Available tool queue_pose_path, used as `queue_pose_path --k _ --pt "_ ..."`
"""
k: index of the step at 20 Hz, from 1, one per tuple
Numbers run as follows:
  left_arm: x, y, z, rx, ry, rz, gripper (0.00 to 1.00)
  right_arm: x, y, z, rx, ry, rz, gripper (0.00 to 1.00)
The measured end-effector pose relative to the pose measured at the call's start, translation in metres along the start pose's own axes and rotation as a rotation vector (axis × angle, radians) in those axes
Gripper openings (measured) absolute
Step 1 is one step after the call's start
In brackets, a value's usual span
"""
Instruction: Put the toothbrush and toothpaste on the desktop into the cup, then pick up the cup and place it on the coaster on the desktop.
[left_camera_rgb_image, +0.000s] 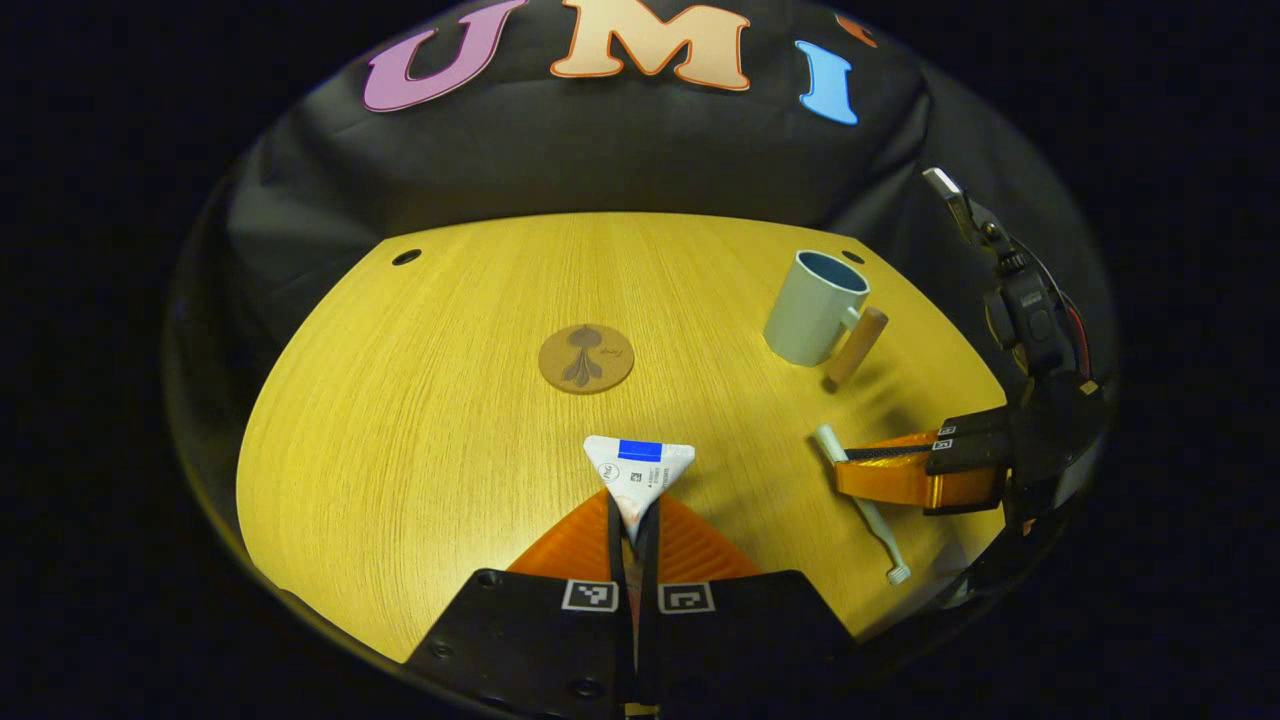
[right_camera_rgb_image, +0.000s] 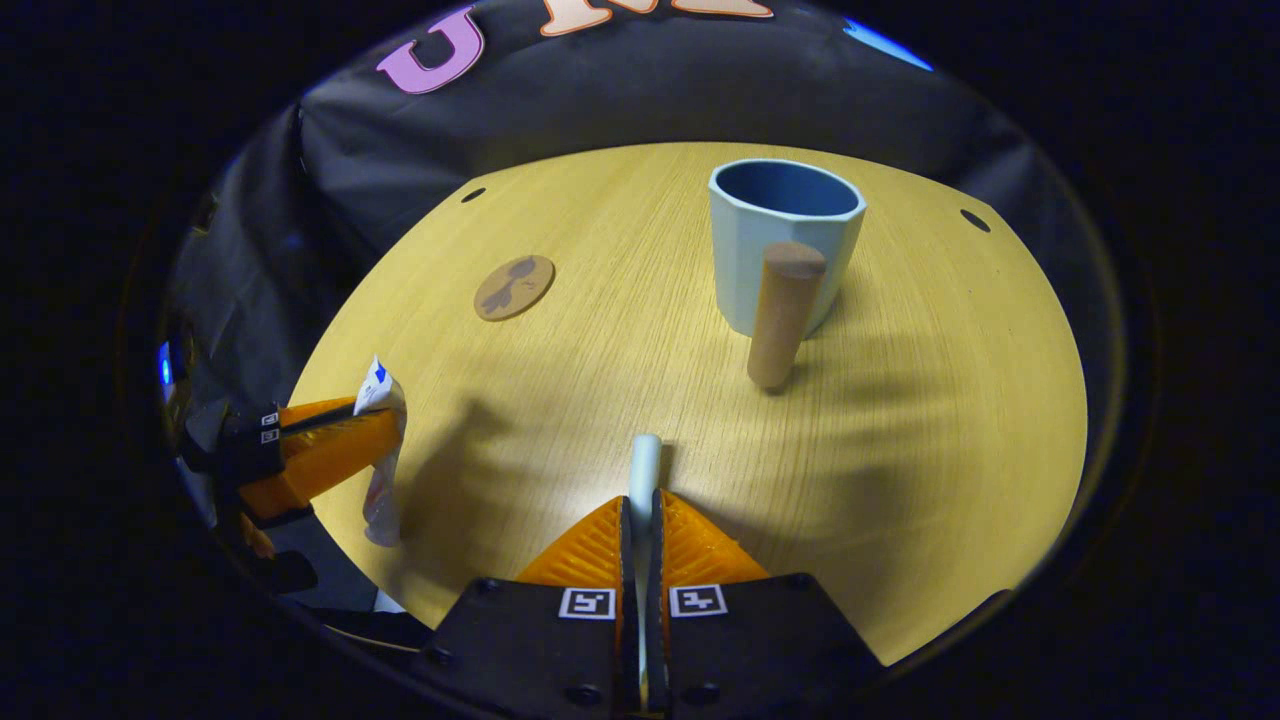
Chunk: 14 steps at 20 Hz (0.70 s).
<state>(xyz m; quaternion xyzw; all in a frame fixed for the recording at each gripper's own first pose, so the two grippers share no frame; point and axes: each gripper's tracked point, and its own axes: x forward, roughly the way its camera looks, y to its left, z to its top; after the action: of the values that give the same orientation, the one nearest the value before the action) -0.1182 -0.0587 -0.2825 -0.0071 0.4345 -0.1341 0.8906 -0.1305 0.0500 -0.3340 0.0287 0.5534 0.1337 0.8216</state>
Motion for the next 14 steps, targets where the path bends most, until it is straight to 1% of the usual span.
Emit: queue_pose_path --k 3,9,14 --pt "-0.008 0.001 0.009 0.006 -0.028 0.006 0.0 -0.013 0.009 0.013 0.016 -0.056 0.038 0.06" --pt "-0.027 -0.002 0.043 0.015 -0.128 0.001 0.0 -0.036 0.013 0.044 0.011 -0.176 0.058 0.06" --pt "-0.033 -0.008 0.069 0.011 -0.199 -0.012 0.0 -0.057 0.019 0.088 0.012 -0.319 0.079 0.06"
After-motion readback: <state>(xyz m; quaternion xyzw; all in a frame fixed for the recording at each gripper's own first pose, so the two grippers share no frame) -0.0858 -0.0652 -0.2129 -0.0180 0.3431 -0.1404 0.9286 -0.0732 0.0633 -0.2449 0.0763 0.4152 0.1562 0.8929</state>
